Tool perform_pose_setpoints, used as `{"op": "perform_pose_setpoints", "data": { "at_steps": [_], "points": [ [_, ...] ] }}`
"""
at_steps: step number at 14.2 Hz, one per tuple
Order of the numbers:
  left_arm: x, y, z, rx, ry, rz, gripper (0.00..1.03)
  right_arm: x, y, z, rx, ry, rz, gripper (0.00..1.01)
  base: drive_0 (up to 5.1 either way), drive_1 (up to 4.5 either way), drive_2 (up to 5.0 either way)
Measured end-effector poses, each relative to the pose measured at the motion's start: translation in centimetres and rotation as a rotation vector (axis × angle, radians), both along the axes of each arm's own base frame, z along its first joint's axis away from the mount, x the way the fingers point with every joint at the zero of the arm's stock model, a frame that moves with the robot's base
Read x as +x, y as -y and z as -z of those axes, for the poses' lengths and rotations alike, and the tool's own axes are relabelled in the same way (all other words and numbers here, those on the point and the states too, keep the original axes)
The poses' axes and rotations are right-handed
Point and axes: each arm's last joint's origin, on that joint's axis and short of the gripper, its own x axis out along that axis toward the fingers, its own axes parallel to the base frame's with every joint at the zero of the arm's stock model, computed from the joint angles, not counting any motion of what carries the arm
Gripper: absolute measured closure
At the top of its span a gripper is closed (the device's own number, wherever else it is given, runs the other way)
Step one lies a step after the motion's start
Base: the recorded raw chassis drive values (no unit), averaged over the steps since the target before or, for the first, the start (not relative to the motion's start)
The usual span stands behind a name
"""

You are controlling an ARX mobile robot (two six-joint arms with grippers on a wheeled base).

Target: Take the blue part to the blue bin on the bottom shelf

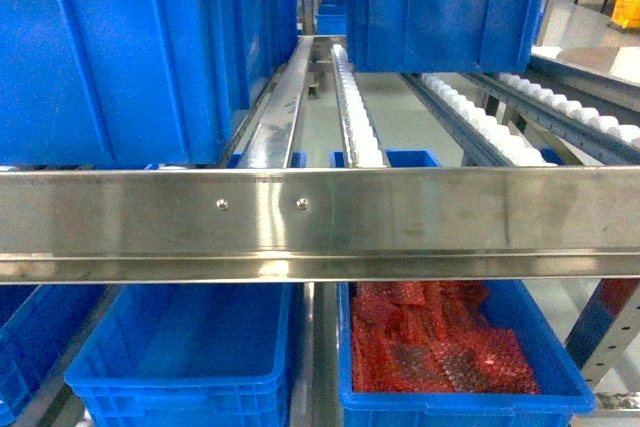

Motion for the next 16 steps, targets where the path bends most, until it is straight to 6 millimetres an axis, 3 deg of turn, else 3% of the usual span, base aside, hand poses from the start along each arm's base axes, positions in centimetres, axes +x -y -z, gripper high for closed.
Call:
{"op": "perform_pose_setpoints", "data": {
  "at_steps": [16],
  "points": [
    [0.0,0.03,0.01,0.0,-0.001,0.004,0.59,0.0,0.0,-0.06,0.0,0.006,0.001,0.03,0.0,0.0,0.0]
  ]
}}
